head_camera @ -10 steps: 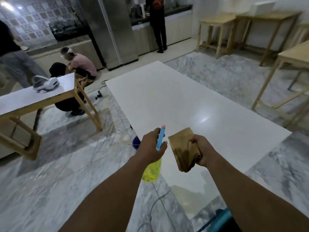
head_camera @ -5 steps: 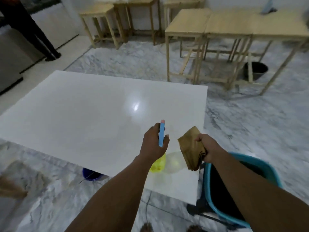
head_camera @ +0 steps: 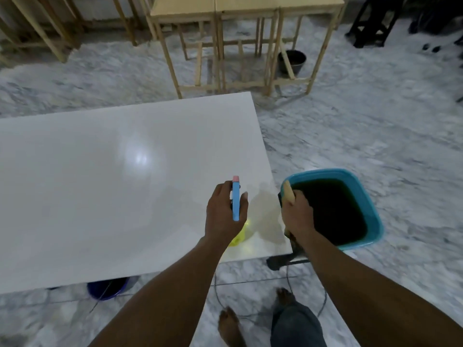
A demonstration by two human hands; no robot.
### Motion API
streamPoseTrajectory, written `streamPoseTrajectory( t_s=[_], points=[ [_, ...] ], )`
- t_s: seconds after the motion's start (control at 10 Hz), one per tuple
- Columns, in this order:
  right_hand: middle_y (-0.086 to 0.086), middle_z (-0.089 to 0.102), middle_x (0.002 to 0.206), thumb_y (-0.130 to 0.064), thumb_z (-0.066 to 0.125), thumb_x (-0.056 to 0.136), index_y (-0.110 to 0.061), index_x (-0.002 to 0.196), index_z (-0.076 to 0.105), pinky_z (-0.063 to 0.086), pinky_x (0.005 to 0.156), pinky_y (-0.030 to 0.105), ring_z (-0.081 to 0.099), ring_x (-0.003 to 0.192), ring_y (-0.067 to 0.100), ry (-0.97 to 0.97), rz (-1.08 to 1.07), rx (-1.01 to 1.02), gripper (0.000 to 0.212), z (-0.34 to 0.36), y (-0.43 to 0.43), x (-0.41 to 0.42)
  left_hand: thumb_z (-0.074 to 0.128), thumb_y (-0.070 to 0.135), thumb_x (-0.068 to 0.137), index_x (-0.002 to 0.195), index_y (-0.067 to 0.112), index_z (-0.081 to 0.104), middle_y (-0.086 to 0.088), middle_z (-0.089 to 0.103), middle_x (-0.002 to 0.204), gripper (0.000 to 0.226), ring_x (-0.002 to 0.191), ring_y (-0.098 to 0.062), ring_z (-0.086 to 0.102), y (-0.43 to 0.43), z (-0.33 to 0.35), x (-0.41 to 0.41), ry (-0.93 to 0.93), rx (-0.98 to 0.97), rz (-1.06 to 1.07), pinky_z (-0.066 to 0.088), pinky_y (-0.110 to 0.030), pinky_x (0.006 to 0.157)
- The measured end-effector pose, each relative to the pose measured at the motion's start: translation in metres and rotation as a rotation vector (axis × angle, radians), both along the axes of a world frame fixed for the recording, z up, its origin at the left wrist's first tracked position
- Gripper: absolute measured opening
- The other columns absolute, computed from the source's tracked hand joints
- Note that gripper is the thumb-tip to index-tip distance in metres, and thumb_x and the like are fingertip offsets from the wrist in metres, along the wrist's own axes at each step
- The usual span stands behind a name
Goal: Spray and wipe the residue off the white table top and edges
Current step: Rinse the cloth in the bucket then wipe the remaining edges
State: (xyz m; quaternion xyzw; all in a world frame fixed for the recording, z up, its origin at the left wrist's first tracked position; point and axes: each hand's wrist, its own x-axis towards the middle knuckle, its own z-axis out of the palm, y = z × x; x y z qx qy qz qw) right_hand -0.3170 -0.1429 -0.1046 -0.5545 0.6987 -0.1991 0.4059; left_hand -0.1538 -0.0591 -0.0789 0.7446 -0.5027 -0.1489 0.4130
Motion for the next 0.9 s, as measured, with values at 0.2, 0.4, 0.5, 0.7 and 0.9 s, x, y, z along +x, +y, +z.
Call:
streamPoseTrajectory(
  t_s=[0.2,0.4,0.5,0.7,0.9],
  points=[
    [0.011,0.041,0.151,-0.025,0.054,0.091,-0.013,0.146,0.038,0.031,0.118,0.044,0.037,0.140,0.030,0.246,0.345,-0.055,0.058,-0.068,0.025,0.033,0.071,0.033,0.096,0.120,0.005,0.065,-0.009,0.068,0.111,0.038,0.085,-0.024,0.068,0.003,-0.007,0.002,0.005,0.014,-0.021,0.050,-0.023,0.077],
    [0.016,0.003,0.166,-0.039,0.042,0.094,-0.015,0.156,0.018,0.006,0.124,0.050,-0.001,0.153,0.036,0.492,0.652,-0.048,0.071,-0.098,0.043,0.034,0.069,0.044,0.095,0.123,0.008,0.060,-0.007,0.067,0.109,0.047,0.085,-0.022,0.067,0.005,-0.013,0.009,0.006,0.046,-0.065,0.050,-0.024,0.077],
    [0.014,-0.005,0.166,-0.032,0.046,0.096,-0.021,0.158,0.015,0.007,0.124,0.051,-0.005,0.152,0.038,0.527,0.728,-0.008,0.070,-0.087,0.042,0.027,0.068,0.049,0.093,0.128,0.009,0.056,-0.006,0.065,0.109,0.054,0.086,-0.021,0.066,0.007,-0.016,0.016,-0.033,0.078,-0.103,0.053,-0.030,0.076],
    [0.004,0.029,0.160,-0.029,0.041,0.088,-0.026,0.147,0.040,0.035,0.112,0.051,0.034,0.142,0.033,0.571,0.781,0.108,0.059,-0.051,0.027,0.033,0.082,0.044,0.086,0.137,0.016,0.050,-0.005,0.068,0.102,0.067,0.090,-0.022,0.065,0.023,-0.016,0.041,-0.008,0.253,-0.180,0.054,-0.037,0.080],
    [0.006,0.033,0.158,-0.029,0.050,0.095,-0.019,0.151,0.035,0.034,0.115,0.040,0.036,0.143,0.026,0.479,0.806,0.140,0.058,0.002,0.007,0.049,0.095,0.046,0.066,0.157,0.023,0.026,-0.008,0.060,0.127,0.117,0.117,-0.030,0.062,0.020,0.004,0.067,-0.086,0.621,-0.387,0.054,-0.050,0.098]
  ],
)
